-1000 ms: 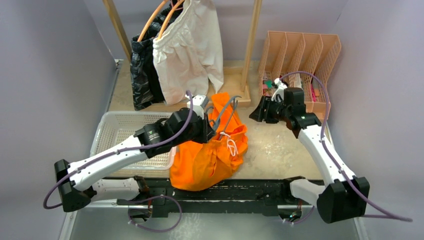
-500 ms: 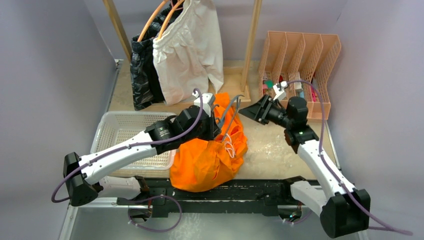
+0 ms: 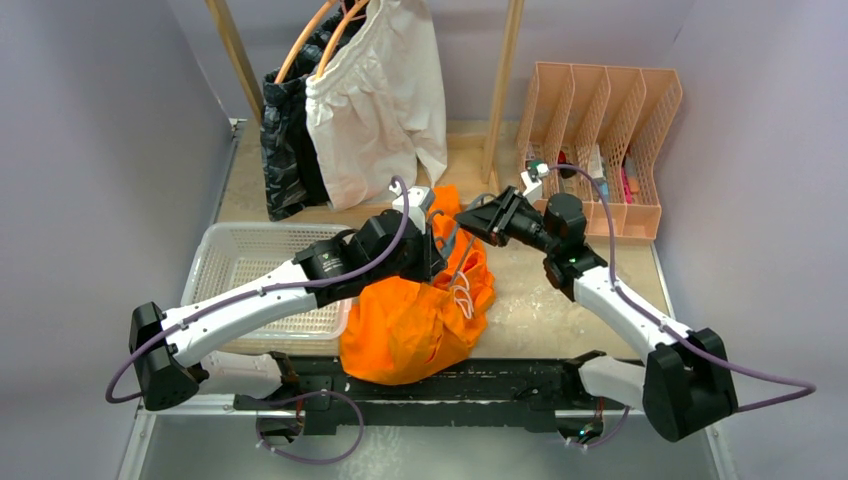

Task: Remove the shorts from the hanger
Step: Remove the shorts from the hanger, then place the hanger on the clothes rod.

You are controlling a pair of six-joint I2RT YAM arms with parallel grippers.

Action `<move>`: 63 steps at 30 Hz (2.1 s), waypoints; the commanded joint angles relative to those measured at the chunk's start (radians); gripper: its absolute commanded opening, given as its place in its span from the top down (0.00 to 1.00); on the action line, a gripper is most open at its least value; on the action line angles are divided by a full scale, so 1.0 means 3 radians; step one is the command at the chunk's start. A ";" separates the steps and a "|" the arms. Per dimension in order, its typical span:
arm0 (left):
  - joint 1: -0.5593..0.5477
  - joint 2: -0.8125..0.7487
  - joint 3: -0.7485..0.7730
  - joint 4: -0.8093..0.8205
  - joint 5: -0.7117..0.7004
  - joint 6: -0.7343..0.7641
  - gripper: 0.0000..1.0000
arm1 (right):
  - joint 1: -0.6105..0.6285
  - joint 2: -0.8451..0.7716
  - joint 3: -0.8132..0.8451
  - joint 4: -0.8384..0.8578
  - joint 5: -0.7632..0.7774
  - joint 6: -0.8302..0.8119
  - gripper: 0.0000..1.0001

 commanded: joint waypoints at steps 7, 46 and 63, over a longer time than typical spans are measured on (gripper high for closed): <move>-0.0009 0.0017 0.0174 0.0044 -0.0098 -0.0048 0.95 | 0.0003 0.0113 0.0057 0.0134 0.0162 0.0170 1.00; -0.0048 -0.0395 -0.0846 -0.0154 -0.1045 -0.0679 1.00 | -0.0030 -0.0096 0.1594 -0.1922 0.2186 -0.1593 1.00; 0.0720 0.0233 0.0173 -0.0501 -0.0824 -0.0287 0.28 | -0.0030 -0.0648 0.1395 -0.2194 0.1519 -0.1273 1.00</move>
